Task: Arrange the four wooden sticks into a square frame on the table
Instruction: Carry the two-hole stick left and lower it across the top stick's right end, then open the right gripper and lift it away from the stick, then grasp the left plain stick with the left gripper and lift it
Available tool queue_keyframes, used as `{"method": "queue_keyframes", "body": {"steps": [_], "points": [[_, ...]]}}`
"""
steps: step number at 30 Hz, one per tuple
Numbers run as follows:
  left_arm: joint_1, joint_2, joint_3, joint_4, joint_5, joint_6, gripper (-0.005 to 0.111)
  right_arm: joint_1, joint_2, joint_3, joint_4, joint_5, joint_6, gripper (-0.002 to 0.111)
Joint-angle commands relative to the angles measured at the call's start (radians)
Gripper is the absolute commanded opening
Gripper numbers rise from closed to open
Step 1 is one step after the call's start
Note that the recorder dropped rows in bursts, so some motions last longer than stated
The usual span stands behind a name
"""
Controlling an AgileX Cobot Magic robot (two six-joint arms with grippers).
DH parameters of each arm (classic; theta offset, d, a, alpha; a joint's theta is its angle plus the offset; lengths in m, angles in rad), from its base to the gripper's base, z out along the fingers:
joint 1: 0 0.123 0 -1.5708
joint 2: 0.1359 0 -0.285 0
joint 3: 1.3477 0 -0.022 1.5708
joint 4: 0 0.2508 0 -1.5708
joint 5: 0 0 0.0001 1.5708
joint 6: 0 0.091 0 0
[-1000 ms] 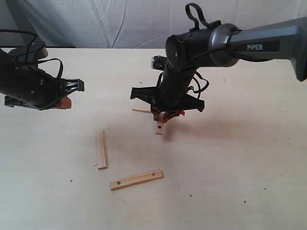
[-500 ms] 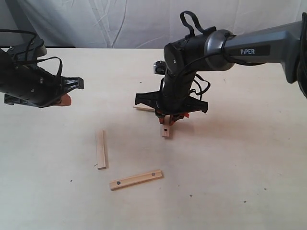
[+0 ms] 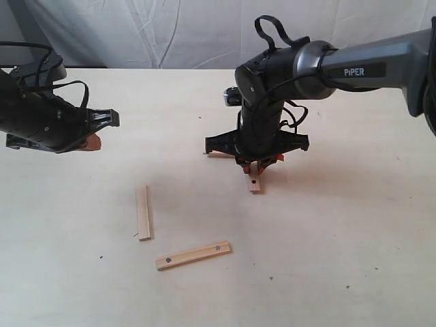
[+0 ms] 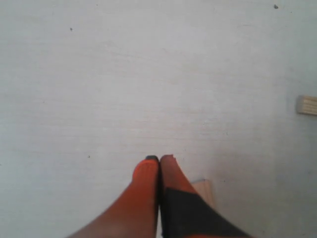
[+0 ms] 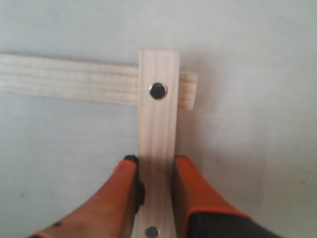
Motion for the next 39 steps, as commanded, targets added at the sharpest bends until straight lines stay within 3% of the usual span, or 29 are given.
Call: {"method": "queue_keyframes", "body": {"steps": [1, 5, 9, 13, 15, 20, 24, 30, 34, 36, 39], "points": [[-0.005, 0.001, -0.004, -0.007, -0.01, 0.002, 0.0, -0.005, -0.005, -0.005, -0.025, 0.003, -0.008, 0.024], [-0.005, 0.001, -0.004, -0.007, -0.005, 0.002, 0.0, -0.005, -0.007, -0.005, -0.02, 0.003, -0.008, 0.042], [-0.005, 0.001, -0.004, -0.02, 0.031, 0.002, 0.0, -0.023, -0.053, -0.005, 0.029, 0.005, -0.015, 0.044], [-0.017, 0.001, -0.004, -0.022, 0.104, 0.002, 0.0, -0.108, -0.122, -0.005, 0.143, 0.05, -0.154, 0.044], [-0.054, 0.001, 0.002, -0.02, 0.142, 0.002, 0.0, -0.148, -0.147, -0.005, 0.162, 0.089, -0.201, 0.044], [-0.235, 0.001, 0.043, 0.096, 0.102, -0.041, 0.013, -0.24, -0.199, -0.005, 0.163, 0.144, -0.274, 0.044], [-0.332, 0.001, 0.065, 0.228, 0.064, -0.287, 0.024, -0.275, -0.225, -0.005, 0.162, 0.145, -0.305, 0.044], [-0.451, 0.001, 0.068, 0.555, 0.012, -0.73, 0.025, -0.309, -0.222, -0.005, 0.193, 0.147, -0.37, 0.044], [-0.47, 0.011, 0.068, 0.881, 0.034, -1.072, 0.025, -0.312, -0.222, -0.005, 0.196, 0.145, -0.402, 0.044], [-0.47, 0.023, 0.068, 0.942, 0.066, -1.153, 0.026, -0.312, -0.222, -0.005, 0.205, 0.143, -0.415, 0.044], [-0.47, 0.041, 0.068, 0.919, 0.055, -1.167, 0.032, -0.312, -0.222, -0.005, 0.212, 0.131, -0.421, 0.044]]}}
